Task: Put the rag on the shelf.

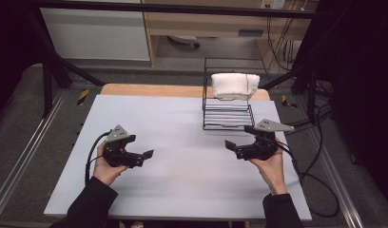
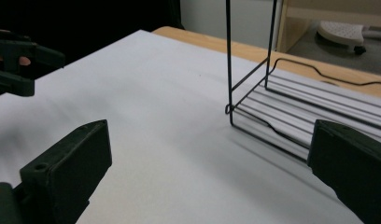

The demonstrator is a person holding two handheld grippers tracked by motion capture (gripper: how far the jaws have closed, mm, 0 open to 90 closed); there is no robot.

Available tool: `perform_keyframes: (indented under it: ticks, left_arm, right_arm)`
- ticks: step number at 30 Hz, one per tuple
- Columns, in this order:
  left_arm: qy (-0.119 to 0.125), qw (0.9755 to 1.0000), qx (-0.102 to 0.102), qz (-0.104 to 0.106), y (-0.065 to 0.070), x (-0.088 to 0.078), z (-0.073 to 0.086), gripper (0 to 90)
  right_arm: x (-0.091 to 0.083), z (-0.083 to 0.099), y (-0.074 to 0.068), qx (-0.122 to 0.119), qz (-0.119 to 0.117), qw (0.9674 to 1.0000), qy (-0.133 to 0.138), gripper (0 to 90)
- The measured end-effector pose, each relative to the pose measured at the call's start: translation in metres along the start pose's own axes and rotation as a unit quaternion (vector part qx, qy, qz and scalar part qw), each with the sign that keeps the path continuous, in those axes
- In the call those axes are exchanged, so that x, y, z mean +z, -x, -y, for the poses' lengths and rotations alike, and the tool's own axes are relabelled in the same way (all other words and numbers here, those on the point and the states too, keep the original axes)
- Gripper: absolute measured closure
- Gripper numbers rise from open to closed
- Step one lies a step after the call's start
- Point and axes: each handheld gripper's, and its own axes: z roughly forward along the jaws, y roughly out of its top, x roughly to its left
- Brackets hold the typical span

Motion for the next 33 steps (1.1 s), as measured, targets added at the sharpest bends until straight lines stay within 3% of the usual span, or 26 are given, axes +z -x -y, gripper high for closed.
perform_keyframes:
  ticks: [9, 12, 21, 24, 33]
  left_arm:
    - [-0.007, 0.9997, -0.017, -0.015, -0.013, -0.017, 0.037, 6.6]
    - [-0.015, 0.9996, -0.014, -0.017, -0.014, -0.021, 0.045, 6.6]
    - [-0.016, 0.9996, -0.016, -0.018, -0.017, -0.029, 0.058, 6.6]
    - [-0.025, 0.9994, -0.013, -0.018, -0.018, -0.029, 0.063, 6.6]
    - [-0.037, 0.9991, -0.009, -0.018, -0.020, -0.029, 0.074, 6.7]
  right_arm:
    - [0.003, 0.033, 0.000, 0.010, -0.008, 0.9996, -0.024, 0.3]
    - [0.004, 0.046, 0.001, 0.016, -0.011, 0.9993, -0.033, 0.3]
    - [0.004, 0.078, 0.006, 0.023, -0.016, 0.9978, -0.060, 0.3]
    - [0.002, 0.085, 0.007, 0.016, -0.017, 0.9973, -0.069, 0.3]
    - [-0.004, 0.102, 0.015, 0.027, -0.025, 0.9965, -0.075, 0.3]
